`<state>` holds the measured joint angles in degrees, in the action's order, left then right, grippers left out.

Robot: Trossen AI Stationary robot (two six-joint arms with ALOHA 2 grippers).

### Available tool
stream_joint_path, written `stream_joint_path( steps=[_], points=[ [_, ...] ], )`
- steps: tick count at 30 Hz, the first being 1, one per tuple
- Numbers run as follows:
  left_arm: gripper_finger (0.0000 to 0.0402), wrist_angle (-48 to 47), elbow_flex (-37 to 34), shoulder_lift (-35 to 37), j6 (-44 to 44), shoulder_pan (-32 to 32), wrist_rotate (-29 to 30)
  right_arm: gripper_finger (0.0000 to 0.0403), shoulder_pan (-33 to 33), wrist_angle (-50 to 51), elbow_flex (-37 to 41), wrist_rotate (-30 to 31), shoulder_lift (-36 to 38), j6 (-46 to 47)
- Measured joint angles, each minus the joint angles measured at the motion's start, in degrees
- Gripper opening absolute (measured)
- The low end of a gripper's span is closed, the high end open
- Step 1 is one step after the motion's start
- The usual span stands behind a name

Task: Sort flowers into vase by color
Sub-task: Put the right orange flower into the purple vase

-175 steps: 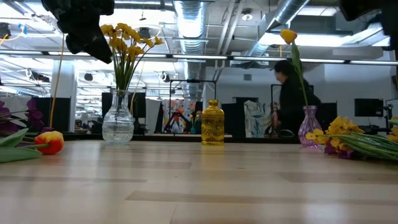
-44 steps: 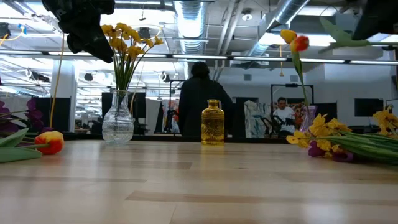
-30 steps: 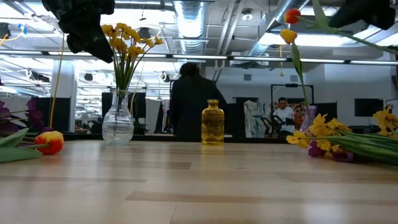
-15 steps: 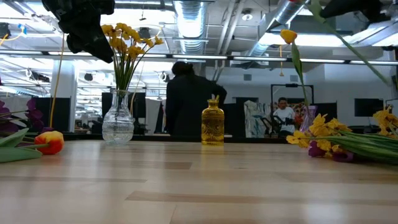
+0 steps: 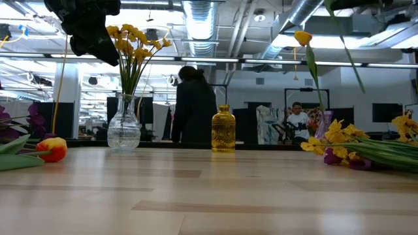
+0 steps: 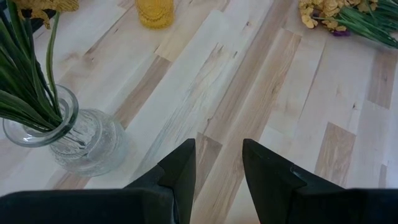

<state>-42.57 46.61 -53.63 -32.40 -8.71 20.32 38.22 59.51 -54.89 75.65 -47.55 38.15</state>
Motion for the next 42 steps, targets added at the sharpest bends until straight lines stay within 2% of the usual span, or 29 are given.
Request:
stream_joint_path(
  steps=[13, 23, 42],
  points=[
    [0.0119, -0.02, 0.0, -0.01, 0.0, 0.01, 0.0, 0.0021, 0.0, 0.4, 0.0, 12.85, 0.0, -5.88],
    [0.0119, 0.0, 0.0, 0.0, 0.0, 0.01, 0.0, 0.0021, -1.35, 1.79, 0.0, 14.32, -0.04, -5.67],
    [0.0119, -0.01, 0.0, -0.02, 0.39, 0.01, 1.22, 0.0021, -11.95, 3.55, 0.0, 14.33, -0.02, -4.6]
  ],
)
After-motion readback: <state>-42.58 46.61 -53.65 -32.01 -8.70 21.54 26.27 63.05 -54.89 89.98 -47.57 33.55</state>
